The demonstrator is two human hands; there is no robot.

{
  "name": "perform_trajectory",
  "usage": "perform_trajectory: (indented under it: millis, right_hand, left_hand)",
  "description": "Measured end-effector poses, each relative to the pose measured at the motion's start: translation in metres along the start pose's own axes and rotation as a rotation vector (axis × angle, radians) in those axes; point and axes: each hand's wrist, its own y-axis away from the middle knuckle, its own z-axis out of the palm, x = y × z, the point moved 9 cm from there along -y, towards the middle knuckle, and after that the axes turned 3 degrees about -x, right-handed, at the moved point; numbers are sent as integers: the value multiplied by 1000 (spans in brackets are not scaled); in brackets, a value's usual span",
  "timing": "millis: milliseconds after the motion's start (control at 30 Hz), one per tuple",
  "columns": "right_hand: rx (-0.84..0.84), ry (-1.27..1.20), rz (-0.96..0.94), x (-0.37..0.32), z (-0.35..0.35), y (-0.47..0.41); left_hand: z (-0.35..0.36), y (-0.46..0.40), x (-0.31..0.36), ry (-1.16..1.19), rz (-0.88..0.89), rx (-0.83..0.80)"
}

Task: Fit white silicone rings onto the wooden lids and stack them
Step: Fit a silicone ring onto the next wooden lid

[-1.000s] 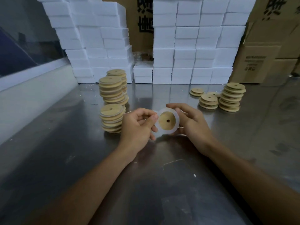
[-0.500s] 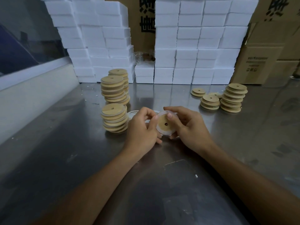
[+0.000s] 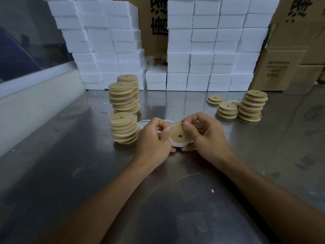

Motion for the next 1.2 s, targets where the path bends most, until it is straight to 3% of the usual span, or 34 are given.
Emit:
perform_trajectory:
  millis: [367, 933, 1100, 1200]
  right_hand:
    - [12, -34, 64, 7, 0, -2]
    - [-5, -11, 93, -1, -3, 1]
    - [-55, -93, 127, 2, 6, 3]
    - [-40, -55, 98, 2, 5, 2]
  left_hand:
    - [2, -2, -4, 55, -59, -7]
    - [-3, -1, 8, -32, 87, -29]
    - [-9, -4, 3, -20, 48, 19]
    - [-11, -4, 6, -127, 121, 53]
